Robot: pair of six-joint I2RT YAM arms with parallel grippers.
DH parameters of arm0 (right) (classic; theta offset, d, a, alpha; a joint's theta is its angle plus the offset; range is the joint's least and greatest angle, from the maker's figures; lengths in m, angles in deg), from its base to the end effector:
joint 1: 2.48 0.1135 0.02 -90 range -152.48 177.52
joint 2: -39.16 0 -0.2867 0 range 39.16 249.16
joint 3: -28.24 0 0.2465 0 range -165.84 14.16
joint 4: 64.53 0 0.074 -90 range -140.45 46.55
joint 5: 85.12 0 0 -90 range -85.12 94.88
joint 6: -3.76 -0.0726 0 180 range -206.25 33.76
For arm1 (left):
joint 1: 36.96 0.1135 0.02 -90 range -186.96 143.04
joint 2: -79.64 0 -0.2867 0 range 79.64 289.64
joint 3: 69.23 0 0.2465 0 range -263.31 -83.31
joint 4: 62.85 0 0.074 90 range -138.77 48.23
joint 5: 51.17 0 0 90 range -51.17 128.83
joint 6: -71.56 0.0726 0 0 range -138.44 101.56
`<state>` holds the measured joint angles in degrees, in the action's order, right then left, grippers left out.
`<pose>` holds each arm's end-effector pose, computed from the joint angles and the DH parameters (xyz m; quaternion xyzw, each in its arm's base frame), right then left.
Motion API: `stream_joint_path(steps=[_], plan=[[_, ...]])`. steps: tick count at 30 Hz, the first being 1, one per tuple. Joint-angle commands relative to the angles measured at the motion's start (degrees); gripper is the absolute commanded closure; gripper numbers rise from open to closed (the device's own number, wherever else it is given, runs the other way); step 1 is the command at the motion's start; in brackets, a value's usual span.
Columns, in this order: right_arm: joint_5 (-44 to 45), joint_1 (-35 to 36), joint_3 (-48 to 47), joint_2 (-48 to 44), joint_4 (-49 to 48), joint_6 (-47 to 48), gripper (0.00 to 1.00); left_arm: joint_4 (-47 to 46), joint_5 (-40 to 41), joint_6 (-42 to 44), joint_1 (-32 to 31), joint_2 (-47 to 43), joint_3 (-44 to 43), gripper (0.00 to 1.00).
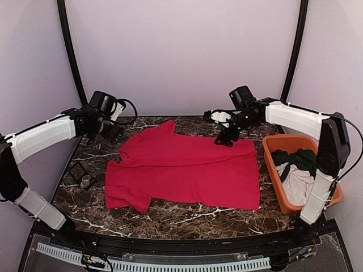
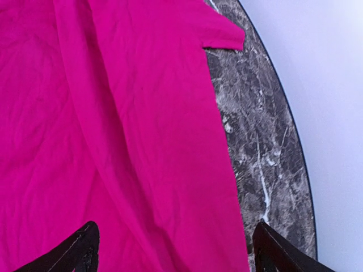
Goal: Pin the brooch onto the clothing
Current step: Smooth out the flattened clothing at the center of the board, then pick up the brooch from the brooch box.
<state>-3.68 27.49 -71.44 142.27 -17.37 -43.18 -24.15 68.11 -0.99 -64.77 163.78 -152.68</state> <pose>0.3616 0.2210 0.2653 -0.5789 0.7396 0.0315 0.3421 0.3203 -0.1288 0.3086 0.2368 0.8489 0.1902 0.4325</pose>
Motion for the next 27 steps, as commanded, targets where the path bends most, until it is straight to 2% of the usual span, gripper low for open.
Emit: stream_joint_path(steps=[1, 5, 10, 18, 27], plan=[[-1.9, 0.6, -6.1, -0.1, 2.9, -7.4, 0.03, 8.3, -3.0, -11.0, 6.6, -6.8, 2.2, 0.03], [-2.1, 0.6, -10.1, 1.2, 3.8, -14.5, 0.02, 14.7, -4.2, -16.3, 9.8, -11.7, 3.2, 0.03], [-5.7, 0.8, -7.0, -0.9, 1.1, -17.4, 0.01, 19.1, -9.1, -17.1, 11.2, -14.8, 8.4, 0.05], [-7.3, 1.5, -2.7, -3.7, -2.6, -17.2, 0.01, 18.1, -8.4, -22.1, 12.5, -11.4, 16.6, 0.14], [-6.8, 2.6, 0.6, -5.5, -4.3, -16.4, 0.01, 16.8, -10.9, -28.3, 13.2, -3.0, 16.5, 0.18]])
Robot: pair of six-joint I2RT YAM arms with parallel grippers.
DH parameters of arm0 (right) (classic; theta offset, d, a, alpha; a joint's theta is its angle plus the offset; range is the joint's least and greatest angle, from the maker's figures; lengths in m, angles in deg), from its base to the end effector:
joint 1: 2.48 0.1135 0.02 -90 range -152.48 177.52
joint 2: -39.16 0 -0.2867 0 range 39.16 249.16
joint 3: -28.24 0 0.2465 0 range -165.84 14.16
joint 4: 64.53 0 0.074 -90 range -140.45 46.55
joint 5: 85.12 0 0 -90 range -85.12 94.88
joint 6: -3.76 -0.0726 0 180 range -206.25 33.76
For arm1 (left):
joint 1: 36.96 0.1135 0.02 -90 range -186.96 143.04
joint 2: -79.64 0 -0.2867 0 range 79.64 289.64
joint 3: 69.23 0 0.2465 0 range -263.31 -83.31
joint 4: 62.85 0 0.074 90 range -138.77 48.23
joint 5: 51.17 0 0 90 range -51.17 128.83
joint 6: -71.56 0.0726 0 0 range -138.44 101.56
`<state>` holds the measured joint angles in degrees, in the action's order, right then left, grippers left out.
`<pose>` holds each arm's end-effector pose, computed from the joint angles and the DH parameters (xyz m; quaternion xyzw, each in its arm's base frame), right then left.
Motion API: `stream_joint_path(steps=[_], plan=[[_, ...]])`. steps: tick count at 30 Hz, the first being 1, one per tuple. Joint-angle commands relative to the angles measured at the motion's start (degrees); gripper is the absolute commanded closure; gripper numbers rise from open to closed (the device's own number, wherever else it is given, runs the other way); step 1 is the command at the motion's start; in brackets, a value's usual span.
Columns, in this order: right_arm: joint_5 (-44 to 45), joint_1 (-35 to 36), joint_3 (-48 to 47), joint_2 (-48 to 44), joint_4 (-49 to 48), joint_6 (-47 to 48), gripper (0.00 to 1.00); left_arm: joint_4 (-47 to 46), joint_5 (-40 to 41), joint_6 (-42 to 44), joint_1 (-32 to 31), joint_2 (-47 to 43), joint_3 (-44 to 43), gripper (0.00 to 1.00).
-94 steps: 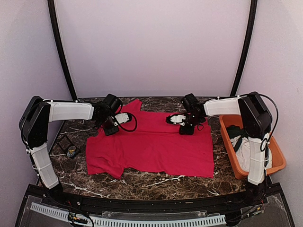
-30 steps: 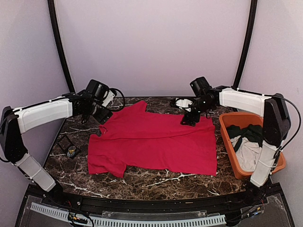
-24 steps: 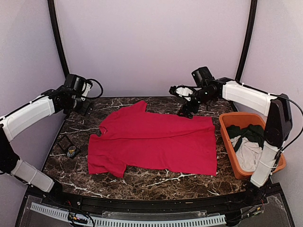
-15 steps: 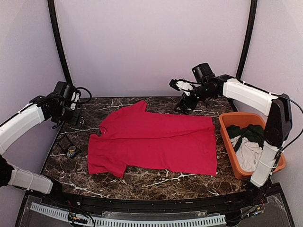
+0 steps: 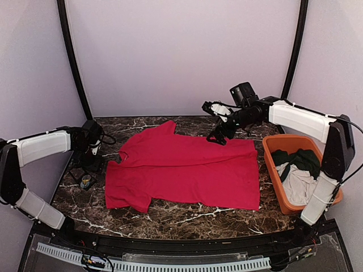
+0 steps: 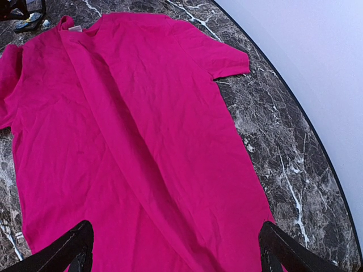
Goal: Pin the brooch onto the clothing
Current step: Pick up the brooch from the brooch box.
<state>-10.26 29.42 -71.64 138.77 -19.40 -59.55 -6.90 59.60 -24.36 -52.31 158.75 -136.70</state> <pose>0.3436 0.2362 0.2957 -0.4920 0.7736 0.1388 0.3745 0.2588 -0.0444 0.2141 0.0444 0.9645 0.1385 0.2205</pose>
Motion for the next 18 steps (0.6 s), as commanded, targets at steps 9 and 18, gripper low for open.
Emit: stream_joint_path(steps=[9, 18], plan=[[-0.4, 0.8, 1.0, -2.4, -2.4, 0.3, 0.01, -3.9, -3.7, -16.1, 2.3, 6.0, 3.0, 0.19], [0.0, 1.3, 1.0, -1.4, -2.1, 0.5, 0.02, -6.2, -4.6, -17.6, 7.0, 5.0, 6.8, 0.21]])
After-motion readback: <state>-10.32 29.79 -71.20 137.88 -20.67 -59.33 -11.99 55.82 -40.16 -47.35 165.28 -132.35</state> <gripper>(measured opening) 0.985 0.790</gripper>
